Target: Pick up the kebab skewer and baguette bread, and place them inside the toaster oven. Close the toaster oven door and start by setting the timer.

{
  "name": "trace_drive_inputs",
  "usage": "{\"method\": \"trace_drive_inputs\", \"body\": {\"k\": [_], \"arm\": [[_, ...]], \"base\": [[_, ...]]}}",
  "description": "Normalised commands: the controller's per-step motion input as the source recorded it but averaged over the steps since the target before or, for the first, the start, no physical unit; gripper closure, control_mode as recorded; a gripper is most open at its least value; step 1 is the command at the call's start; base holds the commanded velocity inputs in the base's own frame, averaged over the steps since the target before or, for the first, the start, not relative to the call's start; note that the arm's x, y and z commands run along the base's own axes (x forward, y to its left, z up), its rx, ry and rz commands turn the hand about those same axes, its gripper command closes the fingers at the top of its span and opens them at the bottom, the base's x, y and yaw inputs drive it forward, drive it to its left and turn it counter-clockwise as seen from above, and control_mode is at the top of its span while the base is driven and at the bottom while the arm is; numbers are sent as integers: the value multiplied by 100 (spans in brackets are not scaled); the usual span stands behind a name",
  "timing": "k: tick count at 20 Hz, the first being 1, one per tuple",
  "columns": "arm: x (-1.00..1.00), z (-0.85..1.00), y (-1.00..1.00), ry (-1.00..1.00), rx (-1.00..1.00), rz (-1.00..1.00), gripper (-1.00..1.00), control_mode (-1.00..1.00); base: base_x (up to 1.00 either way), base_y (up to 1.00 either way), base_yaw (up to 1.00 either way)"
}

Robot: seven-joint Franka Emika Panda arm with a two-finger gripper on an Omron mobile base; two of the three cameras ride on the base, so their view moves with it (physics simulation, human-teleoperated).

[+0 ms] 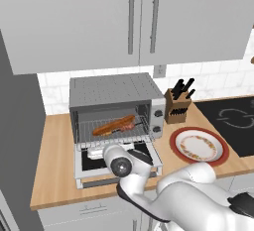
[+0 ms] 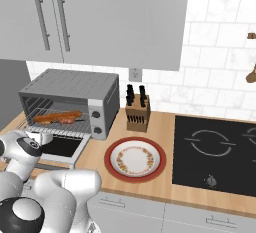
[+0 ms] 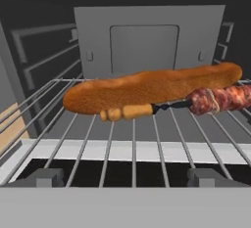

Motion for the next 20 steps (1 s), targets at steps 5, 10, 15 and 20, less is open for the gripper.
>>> {"method": "trace_drive_inputs", "body": {"k": [5, 10, 15, 20], "arm": [[6, -3, 0, 0, 0, 0, -100, -100], [2, -4, 0, 0, 0, 0, -100, -100], [8, -10, 0, 0, 0, 0, -100, -100], [12, -10, 0, 0, 0, 0, -100, -100]], "base": [[0, 0, 0], [0, 0, 0], [0, 0, 0], [0, 0, 0]]}}
